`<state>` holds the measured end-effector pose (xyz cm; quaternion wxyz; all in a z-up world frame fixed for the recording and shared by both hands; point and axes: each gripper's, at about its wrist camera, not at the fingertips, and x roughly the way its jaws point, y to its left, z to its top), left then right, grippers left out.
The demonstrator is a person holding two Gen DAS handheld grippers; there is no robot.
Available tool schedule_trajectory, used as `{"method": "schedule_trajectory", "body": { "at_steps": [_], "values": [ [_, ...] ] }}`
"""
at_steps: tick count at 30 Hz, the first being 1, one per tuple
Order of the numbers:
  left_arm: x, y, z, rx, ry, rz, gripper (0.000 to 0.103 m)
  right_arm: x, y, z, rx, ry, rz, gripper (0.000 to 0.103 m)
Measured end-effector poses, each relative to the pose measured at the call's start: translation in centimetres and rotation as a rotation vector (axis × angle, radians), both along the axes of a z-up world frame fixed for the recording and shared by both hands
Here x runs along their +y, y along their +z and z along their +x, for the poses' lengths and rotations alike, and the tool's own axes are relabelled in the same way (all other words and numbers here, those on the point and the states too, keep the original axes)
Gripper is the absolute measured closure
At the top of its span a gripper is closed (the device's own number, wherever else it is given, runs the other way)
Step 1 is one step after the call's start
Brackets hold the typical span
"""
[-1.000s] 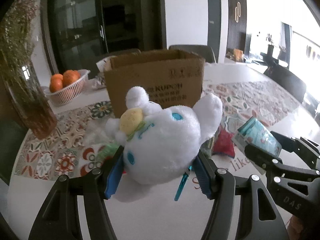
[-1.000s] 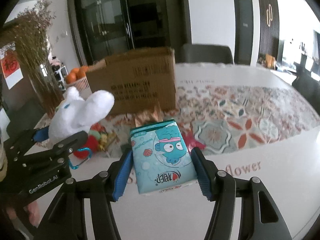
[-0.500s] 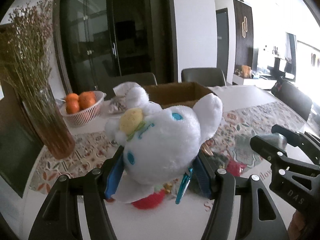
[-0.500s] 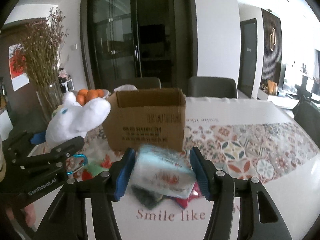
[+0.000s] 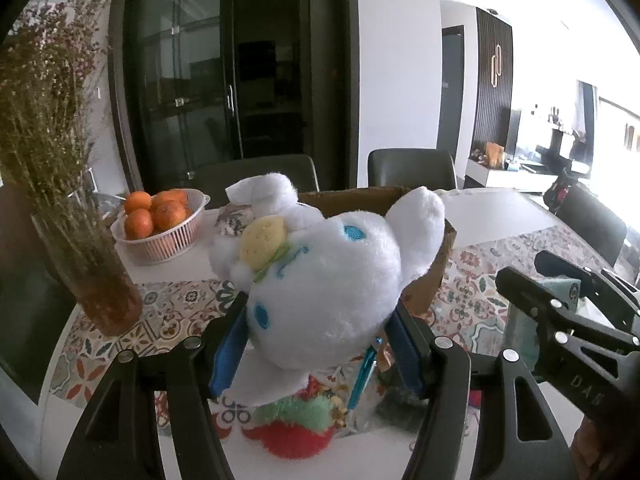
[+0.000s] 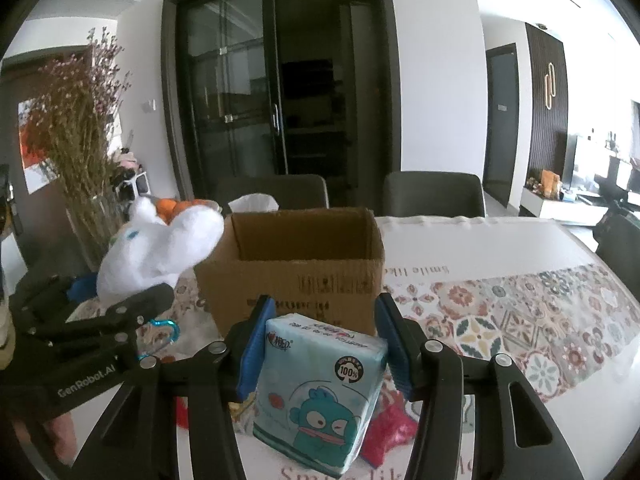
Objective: Organize soft objects
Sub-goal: 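Lift the tissue pack with the right tool while the left tool carries the bunny toward the box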
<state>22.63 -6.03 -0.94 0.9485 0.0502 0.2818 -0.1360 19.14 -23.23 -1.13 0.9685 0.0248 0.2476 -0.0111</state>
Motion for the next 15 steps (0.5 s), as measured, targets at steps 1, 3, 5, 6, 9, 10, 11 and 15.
{"method": "schedule_trajectory", "body": {
  "at_steps": [1, 3, 5, 6, 9, 10, 11, 15],
  "values": [
    [-0.1, 0.1, 0.5, 0.004, -0.001, -0.003, 0.039, -0.2, 0.4, 0.5, -0.005, -0.001, -0.001, 0.05],
    [-0.2, 0.3, 1.2, 0.007, -0.006, -0.001, 0.039, -0.4, 1.0, 1.2, -0.014, 0.001, 0.0, 0.05],
    [-0.4, 0.8, 2.1, 0.012, -0.018, 0.006, 0.039, -0.7, 1.9, 2.2, -0.028, 0.007, 0.001, 0.05],
    [-0.5, 0.8, 2.3, 0.013, -0.022, 0.007, 0.039, -0.7, 2.2, 2.6, -0.033, 0.01, -0.002, 0.05],
    [-0.8, 1.6, 3.7, 0.022, -0.038, 0.015, 0.039, -0.7, 3.4, 4.4, -0.048, 0.027, -0.012, 0.05],
    [-1.0, 1.8, 4.2, 0.026, -0.046, 0.02, 0.039, -0.6, 3.6, 4.9, -0.049, 0.031, -0.014, 0.05],
    [-1.1, 2.1, 4.6, 0.028, -0.052, 0.024, 0.039, -0.7, 4.0, 5.6, -0.05, 0.039, -0.016, 0.05],
    [-1.5, 2.9, 6.7, 0.049, -0.067, 0.046, 0.039, -0.9, 4.9, 8.2, -0.041, 0.06, -0.005, 0.05]
  ]
}}
